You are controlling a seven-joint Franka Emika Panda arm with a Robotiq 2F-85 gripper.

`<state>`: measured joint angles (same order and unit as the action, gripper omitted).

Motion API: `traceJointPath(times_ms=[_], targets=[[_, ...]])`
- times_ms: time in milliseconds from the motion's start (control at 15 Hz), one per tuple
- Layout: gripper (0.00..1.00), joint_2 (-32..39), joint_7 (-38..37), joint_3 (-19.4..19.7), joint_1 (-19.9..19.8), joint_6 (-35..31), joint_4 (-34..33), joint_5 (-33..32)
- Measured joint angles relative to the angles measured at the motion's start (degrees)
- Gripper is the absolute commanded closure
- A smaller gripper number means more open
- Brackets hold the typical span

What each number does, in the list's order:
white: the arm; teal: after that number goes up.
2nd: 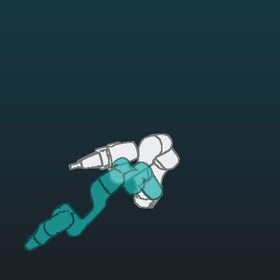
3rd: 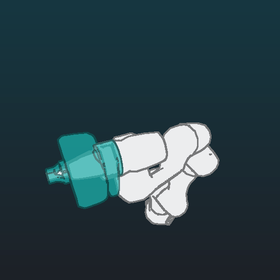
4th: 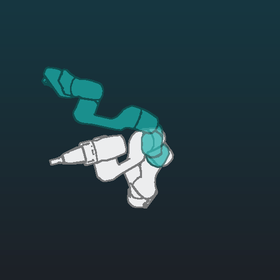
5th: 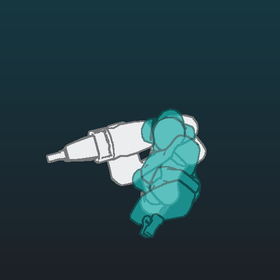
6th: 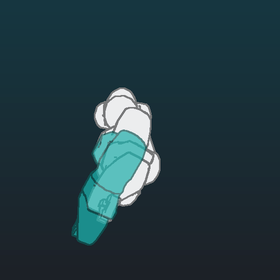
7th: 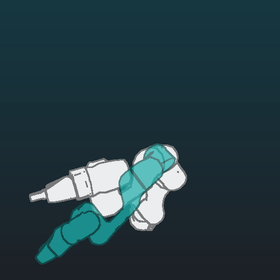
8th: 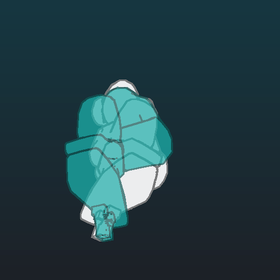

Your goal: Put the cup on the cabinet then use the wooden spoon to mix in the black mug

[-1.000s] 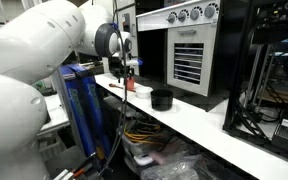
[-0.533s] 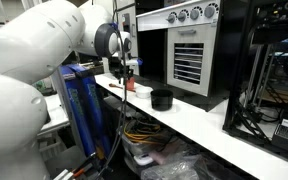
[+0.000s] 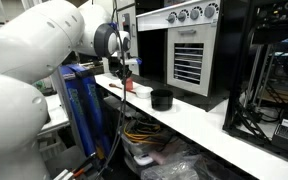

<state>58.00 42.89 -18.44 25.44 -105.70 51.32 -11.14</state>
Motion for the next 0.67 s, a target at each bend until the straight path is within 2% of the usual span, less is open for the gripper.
traceJointPath(times_ms=[667], targets=[[0.99, -0.22, -1.52, 1.66, 0.68, 0.58, -1.81, -3.83]])
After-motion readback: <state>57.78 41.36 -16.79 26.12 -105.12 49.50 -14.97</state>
